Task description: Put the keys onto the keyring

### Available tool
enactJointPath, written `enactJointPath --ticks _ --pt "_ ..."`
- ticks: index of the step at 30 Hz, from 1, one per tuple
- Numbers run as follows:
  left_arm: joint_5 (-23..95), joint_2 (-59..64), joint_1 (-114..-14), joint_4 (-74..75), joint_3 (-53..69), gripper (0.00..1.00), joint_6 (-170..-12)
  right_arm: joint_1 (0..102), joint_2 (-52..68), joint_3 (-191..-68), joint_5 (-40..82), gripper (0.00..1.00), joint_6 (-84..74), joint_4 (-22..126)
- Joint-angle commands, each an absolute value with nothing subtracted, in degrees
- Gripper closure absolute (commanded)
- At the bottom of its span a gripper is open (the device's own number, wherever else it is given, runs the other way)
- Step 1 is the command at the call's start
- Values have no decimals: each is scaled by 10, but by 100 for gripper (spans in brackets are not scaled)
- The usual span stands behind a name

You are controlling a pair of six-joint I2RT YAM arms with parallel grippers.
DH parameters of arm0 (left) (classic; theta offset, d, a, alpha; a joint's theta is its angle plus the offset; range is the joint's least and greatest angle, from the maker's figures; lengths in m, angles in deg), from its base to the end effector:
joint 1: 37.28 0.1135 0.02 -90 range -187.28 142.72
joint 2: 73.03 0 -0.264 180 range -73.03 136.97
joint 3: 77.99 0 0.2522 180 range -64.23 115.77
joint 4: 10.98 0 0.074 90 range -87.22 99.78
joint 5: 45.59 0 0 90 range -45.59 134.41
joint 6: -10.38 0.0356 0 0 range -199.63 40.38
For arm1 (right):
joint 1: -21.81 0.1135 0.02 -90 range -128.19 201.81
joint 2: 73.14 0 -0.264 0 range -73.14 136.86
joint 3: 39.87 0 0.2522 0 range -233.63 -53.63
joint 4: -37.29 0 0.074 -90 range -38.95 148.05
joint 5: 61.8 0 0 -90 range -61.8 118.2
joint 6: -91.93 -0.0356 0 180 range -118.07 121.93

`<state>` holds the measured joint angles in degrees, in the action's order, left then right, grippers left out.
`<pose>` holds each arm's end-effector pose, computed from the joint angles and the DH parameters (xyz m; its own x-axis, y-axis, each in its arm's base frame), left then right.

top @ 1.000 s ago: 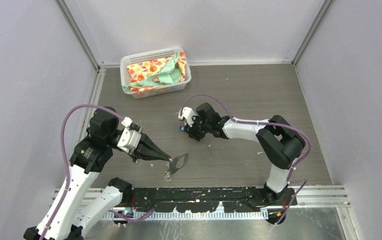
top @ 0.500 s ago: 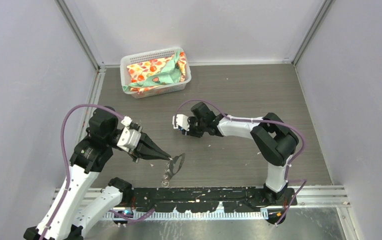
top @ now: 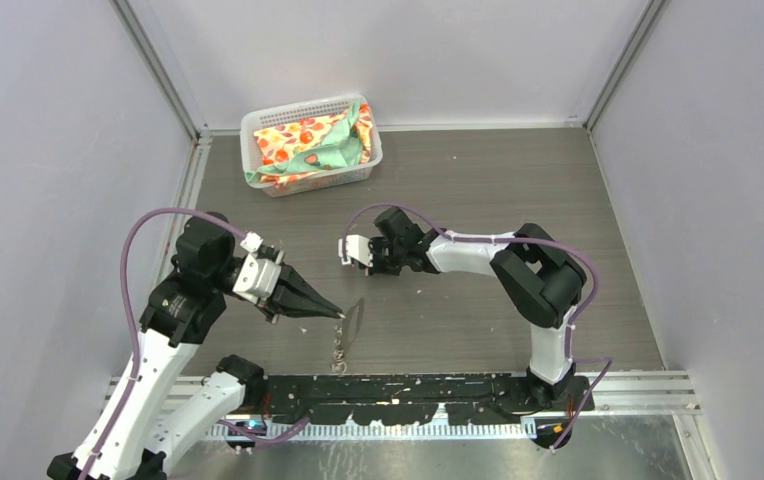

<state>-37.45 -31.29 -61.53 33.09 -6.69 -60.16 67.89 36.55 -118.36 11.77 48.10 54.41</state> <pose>0.0939 -0.0810 0.3939 0.0951 0.0089 -0.9954 0.9548 -0.2837 0.0887 0.2678 0.2926 0.1506 0.2338 -0.7548 -0.6129 -0.9425 -0.0212 -0.3334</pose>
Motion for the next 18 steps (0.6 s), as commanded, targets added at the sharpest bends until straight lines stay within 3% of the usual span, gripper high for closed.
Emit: enactJointPath --ticks 1,18 --pt "-386 -318 -613 302 -55 100 -616 680 375 -1187 117 94 477 534" --pt "-386 -329 -613 298 -64 100 -625 670 355 -1208 91 99 383 470"
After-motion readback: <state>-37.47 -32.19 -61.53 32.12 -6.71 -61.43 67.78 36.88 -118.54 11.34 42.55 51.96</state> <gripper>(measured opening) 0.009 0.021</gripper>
